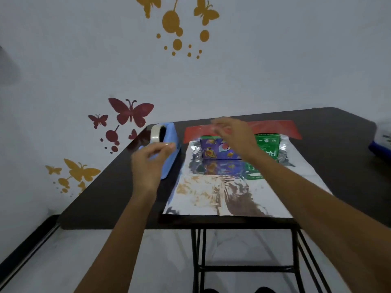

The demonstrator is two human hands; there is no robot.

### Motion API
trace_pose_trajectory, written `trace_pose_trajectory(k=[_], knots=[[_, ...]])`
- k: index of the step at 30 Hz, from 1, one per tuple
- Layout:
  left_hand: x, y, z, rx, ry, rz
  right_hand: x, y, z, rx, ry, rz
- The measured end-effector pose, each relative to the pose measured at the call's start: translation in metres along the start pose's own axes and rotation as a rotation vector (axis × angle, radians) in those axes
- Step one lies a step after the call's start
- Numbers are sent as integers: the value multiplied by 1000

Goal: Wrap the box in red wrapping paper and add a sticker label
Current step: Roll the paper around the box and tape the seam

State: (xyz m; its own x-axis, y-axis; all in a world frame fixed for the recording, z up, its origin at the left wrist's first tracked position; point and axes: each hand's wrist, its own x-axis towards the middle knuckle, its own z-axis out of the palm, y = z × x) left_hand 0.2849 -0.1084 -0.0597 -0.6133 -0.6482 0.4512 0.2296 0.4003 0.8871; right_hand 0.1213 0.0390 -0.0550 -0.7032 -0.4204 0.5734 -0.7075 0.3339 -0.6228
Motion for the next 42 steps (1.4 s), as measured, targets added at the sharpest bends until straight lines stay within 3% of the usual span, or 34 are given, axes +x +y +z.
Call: trace_pose_trajectory(k=[4, 8, 13, 18, 22, 32, 42], knots=[[6, 39, 82, -161, -410, -102, -15, 50, -64, -370, 54, 121], [13, 49, 162, -202, -577, -287, -35, 83, -89, -498, -29, 166], [23, 47, 213, 0, -593, -358, -44, 92, -91, -326, 27, 212], [36, 52, 228, 144, -632, -432, -44, 94, -89, -344, 98, 243], [44, 52, 229, 116, -621, -490, -45, 94, -88, -340, 95, 265], [45, 49, 237, 273, -585, -404, -46, 92, -88, -371, 107, 247], [48, 51, 238, 219, -662, -565, -44, 93, -88, -396, 96, 258]])
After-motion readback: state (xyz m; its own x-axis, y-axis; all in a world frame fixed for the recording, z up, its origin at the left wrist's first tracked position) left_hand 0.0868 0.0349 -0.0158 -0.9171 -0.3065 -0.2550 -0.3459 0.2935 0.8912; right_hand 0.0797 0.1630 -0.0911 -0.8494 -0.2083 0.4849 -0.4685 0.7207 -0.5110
